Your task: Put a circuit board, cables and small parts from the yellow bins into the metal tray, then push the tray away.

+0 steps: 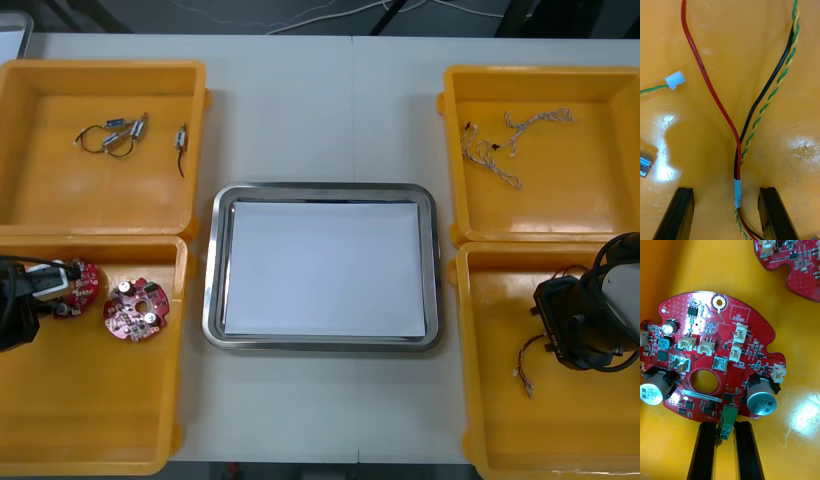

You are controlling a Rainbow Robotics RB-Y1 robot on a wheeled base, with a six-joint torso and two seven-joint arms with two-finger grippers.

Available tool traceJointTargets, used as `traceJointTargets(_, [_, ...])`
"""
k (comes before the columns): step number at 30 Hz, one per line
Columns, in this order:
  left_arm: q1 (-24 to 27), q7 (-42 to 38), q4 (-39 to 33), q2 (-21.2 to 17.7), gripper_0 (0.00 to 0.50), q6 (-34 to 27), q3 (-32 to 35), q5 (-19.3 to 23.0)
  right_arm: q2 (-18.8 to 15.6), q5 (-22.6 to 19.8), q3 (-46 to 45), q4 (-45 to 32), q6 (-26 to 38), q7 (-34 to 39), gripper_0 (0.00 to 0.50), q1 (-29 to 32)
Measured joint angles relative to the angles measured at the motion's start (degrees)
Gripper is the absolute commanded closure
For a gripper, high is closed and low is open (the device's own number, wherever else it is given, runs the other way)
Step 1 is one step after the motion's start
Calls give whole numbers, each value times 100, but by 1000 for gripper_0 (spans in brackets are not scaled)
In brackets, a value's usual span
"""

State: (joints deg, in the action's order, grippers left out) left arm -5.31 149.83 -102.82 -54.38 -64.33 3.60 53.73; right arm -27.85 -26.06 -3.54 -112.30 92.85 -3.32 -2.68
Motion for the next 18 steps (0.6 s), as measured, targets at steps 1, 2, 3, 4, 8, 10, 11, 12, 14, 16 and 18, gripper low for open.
traceJointTargets(1, [0,0,1,14,417,0,0,0,0,1,0,0,-2,0,12,0])
traceJointTargets(2, [0,0,2,25,438,0,0,0,0,2,0,0,-9,0,45,0])
traceJointTargets(3, [0,0,3,35,489,0,0,0,0,2,0,0,-28,0,164,0])
traceJointTargets(4, [0,0,3,44,500,0,0,0,0,2,0,0,-44,0,330,0])
traceJointTargets(8, [0,0,4,55,500,0,0,0,1,3,0,0,-68,0,497,0])
traceJointTargets(10, [0,0,4,55,500,0,0,0,1,3,0,0,-68,0,500,0])
traceJointTargets(11, [0,0,4,55,500,0,0,0,1,3,0,0,-68,-1,500,0])
traceJointTargets(12, [0,0,4,55,500,0,0,0,1,3,0,0,-70,-2,500,0])
traceJointTargets(14, [0,0,4,55,500,0,0,0,1,3,0,0,-70,-5,500,0])
traceJointTargets(16, [0,0,4,55,500,0,0,0,1,3,0,0,-70,-9,500,0])
traceJointTargets(18, [0,0,4,55,500,0,0,5,1,3,0,0,-70,-12,500,-1])
